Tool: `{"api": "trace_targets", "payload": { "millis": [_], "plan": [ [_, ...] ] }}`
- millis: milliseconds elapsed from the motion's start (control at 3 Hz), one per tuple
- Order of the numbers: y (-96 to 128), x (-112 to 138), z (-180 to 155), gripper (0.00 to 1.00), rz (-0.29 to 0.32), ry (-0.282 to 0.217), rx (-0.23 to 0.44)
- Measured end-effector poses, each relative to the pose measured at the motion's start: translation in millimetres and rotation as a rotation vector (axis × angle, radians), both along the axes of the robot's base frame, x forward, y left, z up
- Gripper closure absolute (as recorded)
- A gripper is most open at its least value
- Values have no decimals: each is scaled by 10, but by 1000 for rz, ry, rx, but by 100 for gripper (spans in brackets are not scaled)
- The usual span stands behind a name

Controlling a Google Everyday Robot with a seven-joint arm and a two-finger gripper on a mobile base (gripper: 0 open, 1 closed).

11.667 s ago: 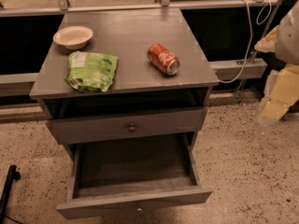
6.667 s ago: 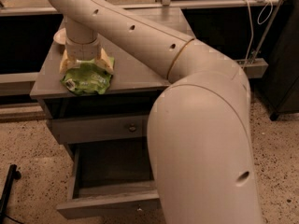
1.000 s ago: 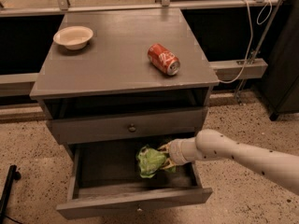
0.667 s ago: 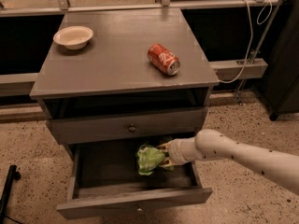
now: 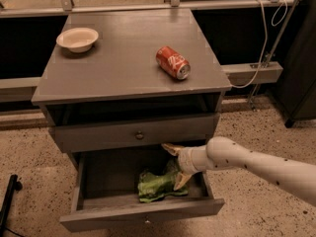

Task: Place green rice chip bag into middle drawer

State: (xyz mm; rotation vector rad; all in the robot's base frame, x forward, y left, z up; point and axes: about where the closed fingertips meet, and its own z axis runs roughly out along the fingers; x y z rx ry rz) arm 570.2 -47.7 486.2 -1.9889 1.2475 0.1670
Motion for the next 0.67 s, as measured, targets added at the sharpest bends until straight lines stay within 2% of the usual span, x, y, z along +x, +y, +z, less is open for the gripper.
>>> {"api": "trace_targets", "payload": {
  "millis": [333,667],
  "plan": [
    [-2,-11,7,0,3,1,4],
    [-268,-154,343,0,-10,9,-41]
  ]
}}
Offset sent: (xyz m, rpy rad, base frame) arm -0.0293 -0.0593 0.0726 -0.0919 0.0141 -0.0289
